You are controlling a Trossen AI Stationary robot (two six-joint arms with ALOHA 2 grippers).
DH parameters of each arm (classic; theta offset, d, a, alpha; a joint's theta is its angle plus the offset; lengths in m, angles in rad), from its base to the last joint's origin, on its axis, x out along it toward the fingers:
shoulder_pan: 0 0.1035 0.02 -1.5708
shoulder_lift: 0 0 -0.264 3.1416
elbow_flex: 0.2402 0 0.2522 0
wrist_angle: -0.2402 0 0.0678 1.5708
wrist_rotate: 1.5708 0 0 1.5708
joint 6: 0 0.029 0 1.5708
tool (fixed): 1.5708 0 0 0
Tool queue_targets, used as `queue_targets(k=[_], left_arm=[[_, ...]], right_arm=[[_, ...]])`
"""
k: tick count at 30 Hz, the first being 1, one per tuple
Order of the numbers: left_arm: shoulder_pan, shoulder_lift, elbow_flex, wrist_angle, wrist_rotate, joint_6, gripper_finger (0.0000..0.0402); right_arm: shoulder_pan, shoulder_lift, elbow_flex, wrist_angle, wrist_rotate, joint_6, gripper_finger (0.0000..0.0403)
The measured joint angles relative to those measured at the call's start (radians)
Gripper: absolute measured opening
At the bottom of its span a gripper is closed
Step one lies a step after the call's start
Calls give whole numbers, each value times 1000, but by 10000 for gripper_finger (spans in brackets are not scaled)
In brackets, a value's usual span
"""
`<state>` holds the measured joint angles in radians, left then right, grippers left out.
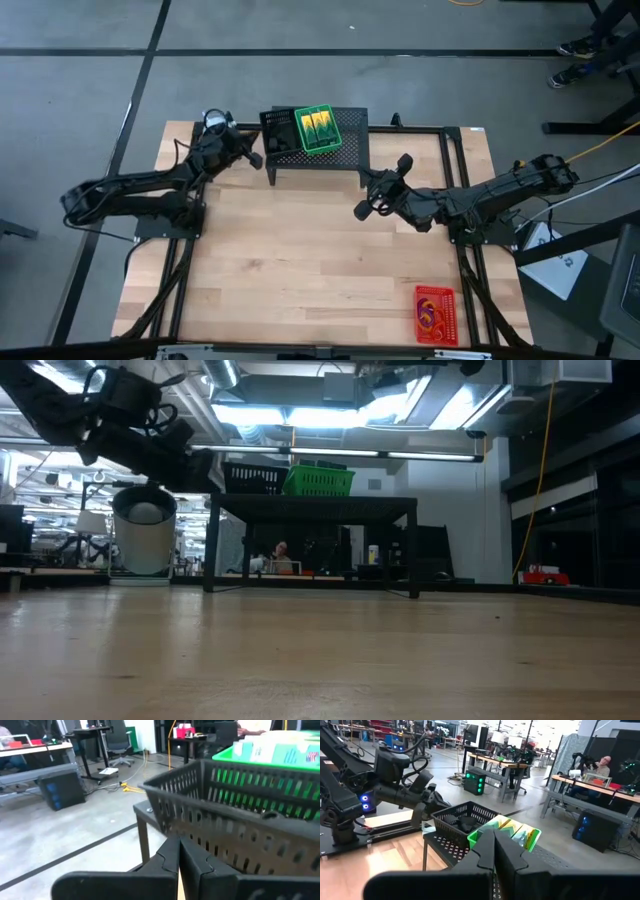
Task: Pick & Place Office Desk Supplies
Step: Adjust the black bin on the shelf
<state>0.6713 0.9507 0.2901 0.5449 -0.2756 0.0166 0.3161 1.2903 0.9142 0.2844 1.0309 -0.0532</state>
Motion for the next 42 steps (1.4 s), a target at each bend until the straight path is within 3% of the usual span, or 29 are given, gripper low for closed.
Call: queue_targets(k=[7, 17, 24, 42], left_arm=[[11, 90, 69, 5, 60, 2, 1], [11, 201, 135, 6, 65, 20, 1], [36, 209, 136, 8, 67, 41, 1], [78, 209, 136, 46, 185, 50, 1]], right_arm=[[0, 0, 0, 0, 0, -7, 0], [0, 0, 0, 0, -3, -7, 0], [0, 0, 0, 0, -33, -8, 0], [0, 0, 0, 0, -34, -8, 0]])
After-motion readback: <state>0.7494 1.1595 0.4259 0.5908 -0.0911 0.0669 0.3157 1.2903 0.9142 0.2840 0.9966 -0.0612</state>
